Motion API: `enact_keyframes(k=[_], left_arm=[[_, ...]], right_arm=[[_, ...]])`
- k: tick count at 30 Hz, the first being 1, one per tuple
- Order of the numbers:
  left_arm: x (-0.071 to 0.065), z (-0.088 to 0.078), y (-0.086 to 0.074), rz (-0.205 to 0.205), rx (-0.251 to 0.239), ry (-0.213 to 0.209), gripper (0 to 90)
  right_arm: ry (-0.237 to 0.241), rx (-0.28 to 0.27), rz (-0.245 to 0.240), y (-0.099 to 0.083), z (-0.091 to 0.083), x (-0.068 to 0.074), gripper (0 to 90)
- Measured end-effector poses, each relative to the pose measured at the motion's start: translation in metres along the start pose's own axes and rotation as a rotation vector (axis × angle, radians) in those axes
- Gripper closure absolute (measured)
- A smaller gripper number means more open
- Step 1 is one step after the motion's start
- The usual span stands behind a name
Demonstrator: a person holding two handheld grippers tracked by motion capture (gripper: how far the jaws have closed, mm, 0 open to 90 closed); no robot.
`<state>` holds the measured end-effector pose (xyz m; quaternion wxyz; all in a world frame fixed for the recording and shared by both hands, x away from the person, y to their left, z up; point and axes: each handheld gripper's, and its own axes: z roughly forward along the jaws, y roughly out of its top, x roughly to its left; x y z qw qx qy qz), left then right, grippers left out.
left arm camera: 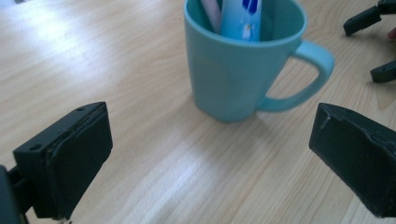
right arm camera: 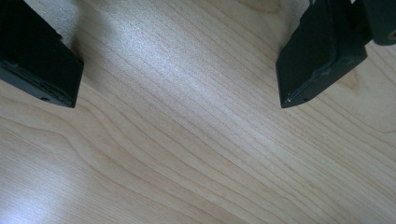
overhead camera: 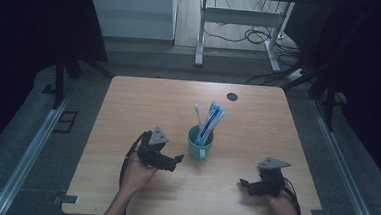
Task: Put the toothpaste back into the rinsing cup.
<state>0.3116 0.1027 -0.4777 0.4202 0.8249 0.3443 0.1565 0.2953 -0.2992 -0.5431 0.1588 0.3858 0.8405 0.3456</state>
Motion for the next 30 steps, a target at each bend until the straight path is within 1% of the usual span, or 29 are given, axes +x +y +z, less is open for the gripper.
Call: enact_keyframes(k=[4,8,13,17,20,26,27,30], left_arm=[[0.001,0.001,-0.011,-0.013,0.005,0.002,0.0],[0.000,0.002,-0.021,-0.017,0.016,0.008,0.0],[-0.002,0.004,-0.032,-0.010,0.033,0.009,0.0],[-0.005,0.007,-0.041,-0.001,0.057,0.015,0.0],[-0.007,0.010,-0.047,-0.002,0.081,0.005,0.0],[-0.013,0.018,-0.058,0.015,0.148,0.003,0.0],[-0.015,0.019,-0.059,0.025,0.166,0.010,0.0],[-0.016,0.023,-0.062,0.038,0.195,0.021,0.0]], right_arm=[[0.000,0.001,0.002,0.000,0.000,0.000,0.4],[0.000,0.001,0.002,0.000,0.000,0.000,0.4],[0.000,0.002,0.004,0.000,0.000,0.000,0.4],[0.000,0.002,0.002,0.000,0.000,0.000,0.4],[-0.001,0.002,0.005,0.000,0.000,0.000,0.4],[-0.001,-0.001,0.001,0.000,0.000,0.000,0.4],[-0.001,-0.001,0.001,0.000,0.000,0.000,0.4],[-0.001,-0.001,0.001,0.000,0.000,0.000,0.4]])
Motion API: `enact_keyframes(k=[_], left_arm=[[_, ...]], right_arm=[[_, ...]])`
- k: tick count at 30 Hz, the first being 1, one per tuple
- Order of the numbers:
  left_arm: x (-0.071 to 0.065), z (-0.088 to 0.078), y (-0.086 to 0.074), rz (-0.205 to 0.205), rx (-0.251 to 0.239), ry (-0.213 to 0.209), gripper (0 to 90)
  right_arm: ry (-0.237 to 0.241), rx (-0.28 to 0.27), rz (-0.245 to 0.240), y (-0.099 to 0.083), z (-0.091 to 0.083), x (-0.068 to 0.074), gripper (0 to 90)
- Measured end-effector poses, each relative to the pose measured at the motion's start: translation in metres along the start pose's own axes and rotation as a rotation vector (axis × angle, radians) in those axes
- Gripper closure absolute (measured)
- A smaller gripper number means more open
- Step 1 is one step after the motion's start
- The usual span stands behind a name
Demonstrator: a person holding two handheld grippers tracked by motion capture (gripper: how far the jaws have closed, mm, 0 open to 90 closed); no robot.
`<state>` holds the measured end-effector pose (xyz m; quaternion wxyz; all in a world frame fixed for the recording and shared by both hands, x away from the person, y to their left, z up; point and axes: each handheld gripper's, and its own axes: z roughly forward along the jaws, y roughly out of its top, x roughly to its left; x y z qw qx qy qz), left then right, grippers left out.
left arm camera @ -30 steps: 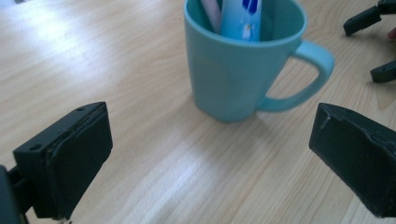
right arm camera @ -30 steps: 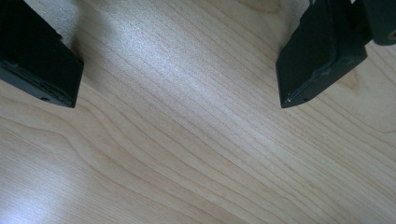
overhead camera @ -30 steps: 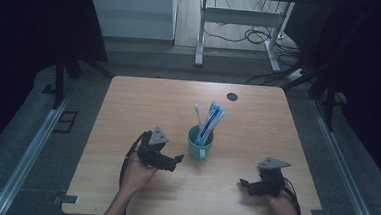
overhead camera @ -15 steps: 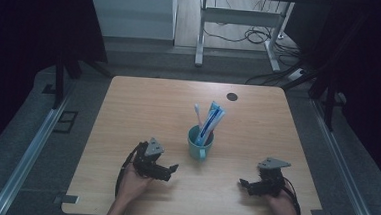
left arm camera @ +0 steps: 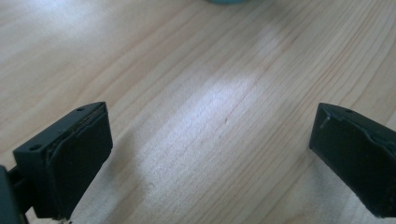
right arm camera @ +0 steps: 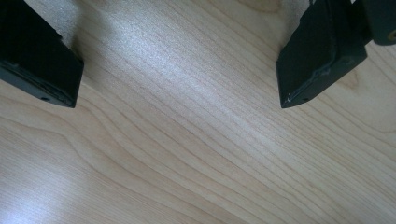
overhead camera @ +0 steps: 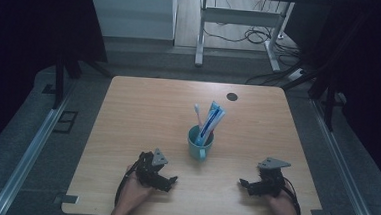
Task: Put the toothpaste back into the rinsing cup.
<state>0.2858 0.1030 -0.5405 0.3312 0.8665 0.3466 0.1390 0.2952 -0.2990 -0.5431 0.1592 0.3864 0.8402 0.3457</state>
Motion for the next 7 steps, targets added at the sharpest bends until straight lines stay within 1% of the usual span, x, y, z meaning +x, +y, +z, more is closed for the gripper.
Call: enact_keyframes(k=[2,4,7], left_arm=[[-0.0004,0.0027,-0.0011,0.000,0.011,-0.001,0.0],[0.0006,0.0036,-0.0020,-0.018,0.005,-0.013,0.0],[0.0018,0.0037,-0.0023,-0.034,0.008,-0.012,0.0]], right_arm=[[0.000,0.000,0.000,0.0000,0.0000,0.0000,0.4],[0.000,0.000,0.000,0.0000,0.0000,0.0000,0.4],[0.000,0.000,0.000,-0.0001,0.0000,0.0000,0.4]])
